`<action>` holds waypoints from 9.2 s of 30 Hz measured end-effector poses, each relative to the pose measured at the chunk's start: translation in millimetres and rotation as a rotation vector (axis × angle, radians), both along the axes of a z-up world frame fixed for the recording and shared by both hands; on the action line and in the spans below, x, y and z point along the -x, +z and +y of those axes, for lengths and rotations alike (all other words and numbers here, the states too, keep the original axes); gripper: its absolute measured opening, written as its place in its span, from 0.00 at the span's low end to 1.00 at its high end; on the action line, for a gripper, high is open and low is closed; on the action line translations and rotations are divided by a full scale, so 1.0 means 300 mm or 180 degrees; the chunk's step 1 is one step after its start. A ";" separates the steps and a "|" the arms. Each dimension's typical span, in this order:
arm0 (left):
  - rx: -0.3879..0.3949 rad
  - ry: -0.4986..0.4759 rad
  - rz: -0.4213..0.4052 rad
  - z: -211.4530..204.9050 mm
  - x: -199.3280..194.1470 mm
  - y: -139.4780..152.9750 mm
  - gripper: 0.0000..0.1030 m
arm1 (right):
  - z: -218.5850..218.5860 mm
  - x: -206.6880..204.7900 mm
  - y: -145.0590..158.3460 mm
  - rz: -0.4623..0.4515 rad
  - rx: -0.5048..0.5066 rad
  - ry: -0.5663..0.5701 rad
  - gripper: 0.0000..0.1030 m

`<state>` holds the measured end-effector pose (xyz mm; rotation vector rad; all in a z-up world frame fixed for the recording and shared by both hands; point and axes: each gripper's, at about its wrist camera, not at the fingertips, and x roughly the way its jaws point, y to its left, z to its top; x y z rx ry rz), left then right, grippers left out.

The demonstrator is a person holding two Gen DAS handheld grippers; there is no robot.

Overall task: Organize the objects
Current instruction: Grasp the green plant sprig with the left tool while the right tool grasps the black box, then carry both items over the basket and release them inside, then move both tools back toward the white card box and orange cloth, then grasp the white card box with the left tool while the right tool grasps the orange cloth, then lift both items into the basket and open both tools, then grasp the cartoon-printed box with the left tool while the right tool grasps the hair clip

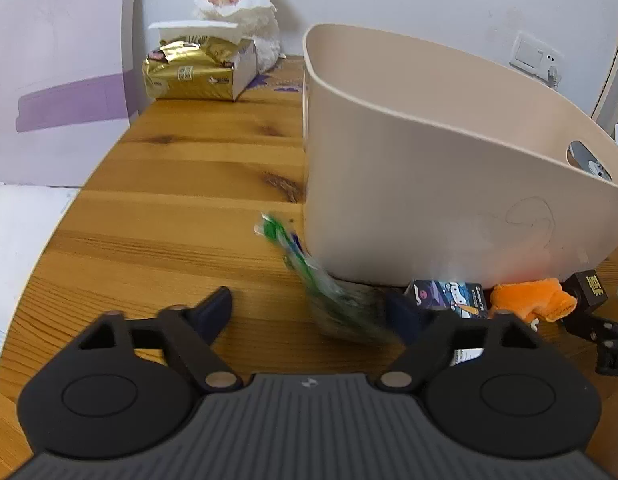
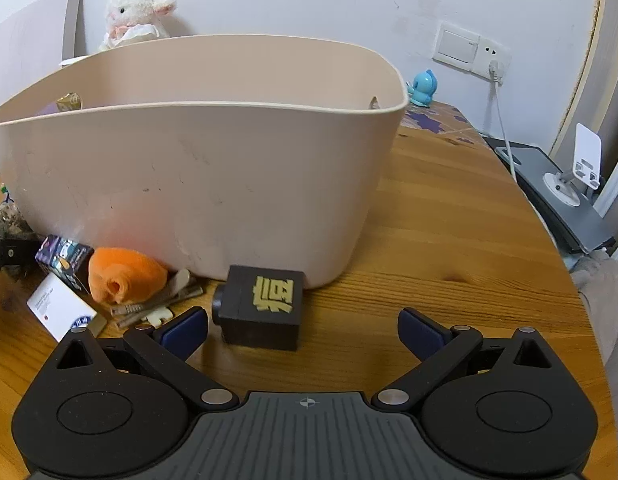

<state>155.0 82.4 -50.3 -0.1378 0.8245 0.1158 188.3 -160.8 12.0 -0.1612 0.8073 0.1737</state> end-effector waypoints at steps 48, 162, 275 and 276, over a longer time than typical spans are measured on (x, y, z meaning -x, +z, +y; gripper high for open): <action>-0.0519 -0.0325 -0.0902 -0.142 0.229 0.374 0.33 | -0.066 0.248 0.465 -0.1103 -0.0259 0.0266 0.40; -0.0249 -0.0499 0.0196 -0.192 0.027 -0.032 0.92 | 0.048 0.141 0.085 -0.0103 -0.0088 0.0422 0.93; -0.0674 -0.0371 -0.0648 -0.196 0.032 0.342 0.98 | 0.006 0.154 0.337 -0.0607 -0.0259 0.0156 0.98; -0.0679 -0.0378 -0.0630 -0.194 0.044 0.335 0.98 | 0.009 0.162 0.324 -0.0560 -0.0246 0.0167 0.98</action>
